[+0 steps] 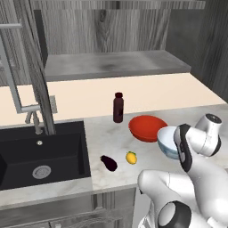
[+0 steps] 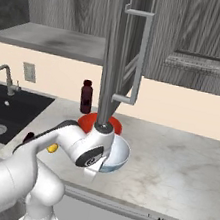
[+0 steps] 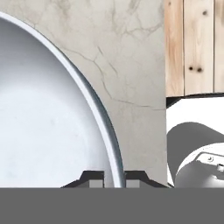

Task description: Pick both bowls and place them on the counter. Then place the lemon in one bowl and place the eggplant in the other bowl.

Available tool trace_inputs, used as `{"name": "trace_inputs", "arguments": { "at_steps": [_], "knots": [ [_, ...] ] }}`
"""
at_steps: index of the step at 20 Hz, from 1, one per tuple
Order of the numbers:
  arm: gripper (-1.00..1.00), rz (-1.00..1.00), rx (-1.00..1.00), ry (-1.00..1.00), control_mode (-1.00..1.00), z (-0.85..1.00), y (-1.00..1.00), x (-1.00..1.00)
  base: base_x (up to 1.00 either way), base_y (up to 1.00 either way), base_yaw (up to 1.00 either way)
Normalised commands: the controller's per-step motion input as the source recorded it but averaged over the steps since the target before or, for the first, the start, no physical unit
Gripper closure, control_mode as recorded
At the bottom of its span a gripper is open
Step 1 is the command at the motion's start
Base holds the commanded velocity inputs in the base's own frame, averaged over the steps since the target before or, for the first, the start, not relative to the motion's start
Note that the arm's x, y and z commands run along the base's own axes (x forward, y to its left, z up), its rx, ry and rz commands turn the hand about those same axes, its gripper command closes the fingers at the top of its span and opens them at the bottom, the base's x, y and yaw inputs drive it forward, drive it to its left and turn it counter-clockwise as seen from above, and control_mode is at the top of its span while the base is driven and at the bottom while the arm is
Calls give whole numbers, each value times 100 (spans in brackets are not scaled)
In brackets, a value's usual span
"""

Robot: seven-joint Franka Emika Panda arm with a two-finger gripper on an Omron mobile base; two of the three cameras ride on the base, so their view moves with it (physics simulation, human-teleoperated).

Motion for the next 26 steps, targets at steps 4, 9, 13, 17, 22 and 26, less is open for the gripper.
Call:
{"name": "trace_inputs", "arguments": {
  "at_steps": [4, 9, 13, 17, 22, 26],
  "knots": [
    [-100, 0, 0, 0, -100, 0, 15, -3, 0, 0, 0],
    [-100, 0, 0, -3, -100, 3, 11, -5, 0, 0, 0],
    [-100, 0, 0, -7, -100, 22, 22, -13, 0, 0, 0],
    [-100, 0, -2, -11, -100, 31, 34, -24, 0, 0, 0],
    [-100, 6, -9, -8, -100, 44, 34, -24, 0, 0, 0],
    [-100, 25, -23, -15, -100, 44, 40, -21, 0, 0, 0]
  ]
}}
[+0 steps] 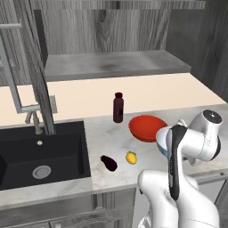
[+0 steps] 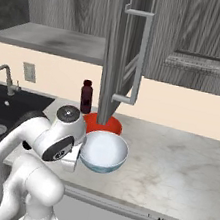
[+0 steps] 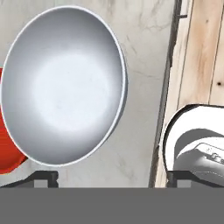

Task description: Pick both bowls and place them on the counter. Then place the lemon in one bowl and place the eggplant in the other bowl.

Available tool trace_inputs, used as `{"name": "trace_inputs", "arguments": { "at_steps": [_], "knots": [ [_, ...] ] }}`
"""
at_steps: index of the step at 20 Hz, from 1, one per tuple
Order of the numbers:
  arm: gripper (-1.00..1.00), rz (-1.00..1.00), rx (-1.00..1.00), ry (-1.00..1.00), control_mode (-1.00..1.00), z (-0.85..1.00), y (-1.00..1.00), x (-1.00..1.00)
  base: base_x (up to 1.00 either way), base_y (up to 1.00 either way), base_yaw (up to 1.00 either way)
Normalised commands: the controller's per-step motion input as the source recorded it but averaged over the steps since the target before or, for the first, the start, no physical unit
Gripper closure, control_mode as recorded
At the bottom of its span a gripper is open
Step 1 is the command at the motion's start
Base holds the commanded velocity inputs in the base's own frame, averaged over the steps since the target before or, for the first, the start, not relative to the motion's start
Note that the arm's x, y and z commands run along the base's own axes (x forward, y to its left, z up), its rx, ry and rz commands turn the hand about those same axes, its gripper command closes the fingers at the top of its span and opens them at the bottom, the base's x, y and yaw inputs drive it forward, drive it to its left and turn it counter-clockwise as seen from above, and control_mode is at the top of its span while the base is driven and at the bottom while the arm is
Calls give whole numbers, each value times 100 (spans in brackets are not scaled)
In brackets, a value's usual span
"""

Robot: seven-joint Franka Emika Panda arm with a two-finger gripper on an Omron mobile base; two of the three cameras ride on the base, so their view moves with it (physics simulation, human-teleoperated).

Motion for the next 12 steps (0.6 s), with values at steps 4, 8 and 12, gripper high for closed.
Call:
{"name": "trace_inputs", "arguments": {
  "at_steps": [4, 8, 12],
  "knots": [
    [-100, 34, -27, -19, -100, 40, 42, -11, 0, 0, 0],
    [-100, 41, -23, -11, -100, 34, 50, -3, 0, 0, 0],
    [-100, 41, -20, -1, -100, 29, 54, 0, 0, 0, 0]
  ]
}}
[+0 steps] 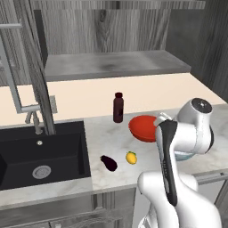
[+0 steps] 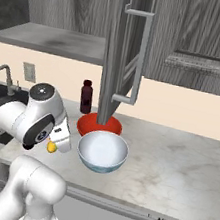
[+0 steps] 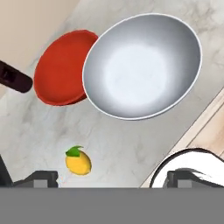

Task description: Pick both bowls and place them on the counter. Then place the lemon in one bowl and place the eggplant in the other bowl.

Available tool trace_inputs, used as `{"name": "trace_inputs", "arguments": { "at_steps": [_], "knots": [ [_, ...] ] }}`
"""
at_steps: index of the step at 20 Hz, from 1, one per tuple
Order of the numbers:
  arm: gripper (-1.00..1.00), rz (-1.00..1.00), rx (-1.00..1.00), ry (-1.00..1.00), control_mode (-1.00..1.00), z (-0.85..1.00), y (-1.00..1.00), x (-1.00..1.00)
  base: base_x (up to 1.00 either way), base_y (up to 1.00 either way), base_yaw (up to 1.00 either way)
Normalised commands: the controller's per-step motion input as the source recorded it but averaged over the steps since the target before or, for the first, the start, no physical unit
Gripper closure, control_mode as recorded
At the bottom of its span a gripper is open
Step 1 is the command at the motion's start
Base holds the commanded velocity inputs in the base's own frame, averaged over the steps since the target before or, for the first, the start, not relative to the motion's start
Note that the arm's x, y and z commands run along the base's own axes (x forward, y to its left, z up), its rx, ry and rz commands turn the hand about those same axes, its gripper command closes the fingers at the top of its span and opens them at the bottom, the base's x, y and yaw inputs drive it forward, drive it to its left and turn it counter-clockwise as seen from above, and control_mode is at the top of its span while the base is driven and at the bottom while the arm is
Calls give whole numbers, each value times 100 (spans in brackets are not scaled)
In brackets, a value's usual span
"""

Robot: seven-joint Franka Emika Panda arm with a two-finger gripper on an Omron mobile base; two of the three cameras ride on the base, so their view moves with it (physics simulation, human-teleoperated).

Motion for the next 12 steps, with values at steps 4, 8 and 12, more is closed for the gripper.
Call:
{"name": "trace_inputs", "arguments": {
  "at_steps": [4, 8, 12],
  "knots": [
    [-100, 42, -19, -7, -100, -2, 54, -17, 0, 0, 0],
    [-100, 31, -6, -5, -100, -18, 50, -3, 0, 0, 0],
    [-100, 25, -1, 0, -100, -31, 32, 31, 0, 0, 0]
  ]
}}
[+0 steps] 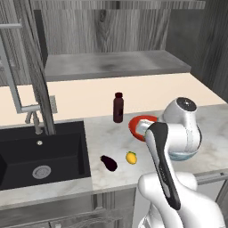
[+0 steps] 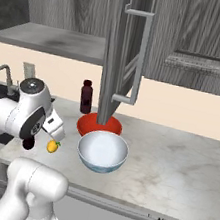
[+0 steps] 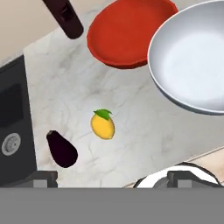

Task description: Pick both bowls and place them on the counter. Then place the lemon in one bowl and place the eggplant in the other bowl.

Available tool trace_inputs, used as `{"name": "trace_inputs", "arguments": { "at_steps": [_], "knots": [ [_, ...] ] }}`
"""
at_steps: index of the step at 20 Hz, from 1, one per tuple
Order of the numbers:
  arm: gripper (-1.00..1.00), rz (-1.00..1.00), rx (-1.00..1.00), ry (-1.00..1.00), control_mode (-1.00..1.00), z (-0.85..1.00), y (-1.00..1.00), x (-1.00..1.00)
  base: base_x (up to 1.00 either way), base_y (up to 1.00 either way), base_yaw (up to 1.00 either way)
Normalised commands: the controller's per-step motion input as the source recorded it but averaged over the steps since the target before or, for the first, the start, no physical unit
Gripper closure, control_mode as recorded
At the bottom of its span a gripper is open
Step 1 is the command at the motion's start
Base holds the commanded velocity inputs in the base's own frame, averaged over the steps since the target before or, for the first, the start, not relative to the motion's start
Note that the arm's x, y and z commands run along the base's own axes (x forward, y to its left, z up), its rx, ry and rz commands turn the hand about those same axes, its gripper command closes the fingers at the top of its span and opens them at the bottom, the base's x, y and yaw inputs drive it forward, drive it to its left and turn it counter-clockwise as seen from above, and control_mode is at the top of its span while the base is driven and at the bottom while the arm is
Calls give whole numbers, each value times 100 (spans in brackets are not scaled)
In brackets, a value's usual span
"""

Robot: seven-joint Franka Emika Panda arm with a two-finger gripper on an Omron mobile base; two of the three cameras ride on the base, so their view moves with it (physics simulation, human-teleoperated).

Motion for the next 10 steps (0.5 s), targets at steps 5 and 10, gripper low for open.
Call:
{"name": "trace_inputs", "arguments": {
  "at_steps": [5, 10],
  "knots": [
    [-100, 19, 0, 0, -100, -42, 26, 51, 0, 0, 0],
    [-100, 11, -8, 4, -100, -38, 26, 44, 0, 0, 0]
  ]
}}
